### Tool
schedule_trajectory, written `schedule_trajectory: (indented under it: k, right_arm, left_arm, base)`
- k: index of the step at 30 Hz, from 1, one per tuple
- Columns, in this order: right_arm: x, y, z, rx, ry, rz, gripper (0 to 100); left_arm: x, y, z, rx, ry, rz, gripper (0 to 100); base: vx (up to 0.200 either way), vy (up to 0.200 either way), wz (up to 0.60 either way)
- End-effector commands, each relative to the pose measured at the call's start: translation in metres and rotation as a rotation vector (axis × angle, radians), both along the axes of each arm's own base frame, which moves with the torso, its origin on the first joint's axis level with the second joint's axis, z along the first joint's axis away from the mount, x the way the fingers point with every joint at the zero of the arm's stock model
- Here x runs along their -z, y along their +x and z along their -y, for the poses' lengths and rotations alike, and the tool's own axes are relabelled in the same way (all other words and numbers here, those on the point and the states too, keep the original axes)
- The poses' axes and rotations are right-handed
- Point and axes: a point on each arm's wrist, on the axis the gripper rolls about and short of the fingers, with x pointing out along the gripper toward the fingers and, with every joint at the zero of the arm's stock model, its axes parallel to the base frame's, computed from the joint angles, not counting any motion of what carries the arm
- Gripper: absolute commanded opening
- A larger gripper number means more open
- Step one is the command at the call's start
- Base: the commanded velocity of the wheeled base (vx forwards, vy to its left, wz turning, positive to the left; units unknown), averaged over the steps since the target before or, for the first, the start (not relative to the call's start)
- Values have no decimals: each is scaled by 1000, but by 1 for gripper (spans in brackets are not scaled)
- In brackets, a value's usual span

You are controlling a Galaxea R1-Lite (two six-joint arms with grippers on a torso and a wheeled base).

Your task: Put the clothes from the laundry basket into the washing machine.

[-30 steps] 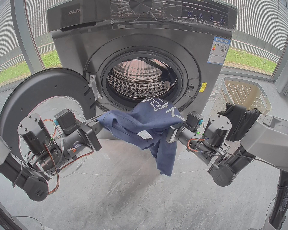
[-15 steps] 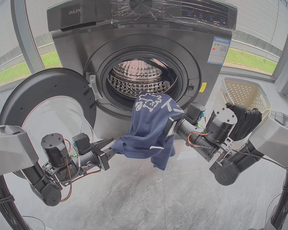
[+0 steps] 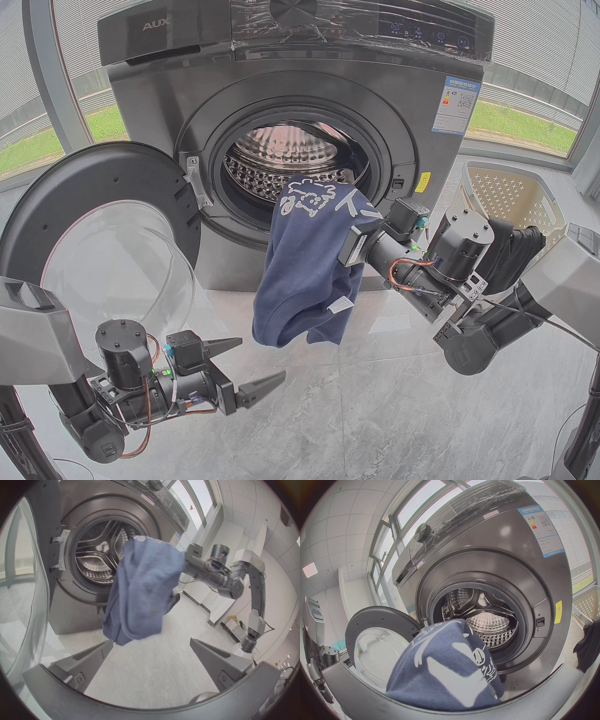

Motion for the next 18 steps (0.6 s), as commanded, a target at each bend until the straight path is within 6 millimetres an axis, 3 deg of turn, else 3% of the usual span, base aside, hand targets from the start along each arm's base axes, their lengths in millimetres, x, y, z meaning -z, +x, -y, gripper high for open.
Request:
schedule_trajectory:
  k: [1, 4, 13, 18]
  right_arm:
    - [-5, 2, -1, 2, 7, 11, 0]
    - [-4, 2, -1, 1, 6, 8, 0]
    - [10, -3, -9, -19, -20, -26, 0]
    - [11, -7, -14, -28, -20, -28, 0]
  left_arm:
    - [3, -23, 2, 101, 33, -23, 100]
    - [4, -28, 3, 145, 44, -17, 100]
    - [-40, 29, 19, 36, -94, 221, 100]
    - [-35, 44, 27, 24, -101, 224, 100]
  base:
    - [0, 0, 0]
    - [0, 0, 0]
    - [0, 0, 0]
    - [0, 0, 0]
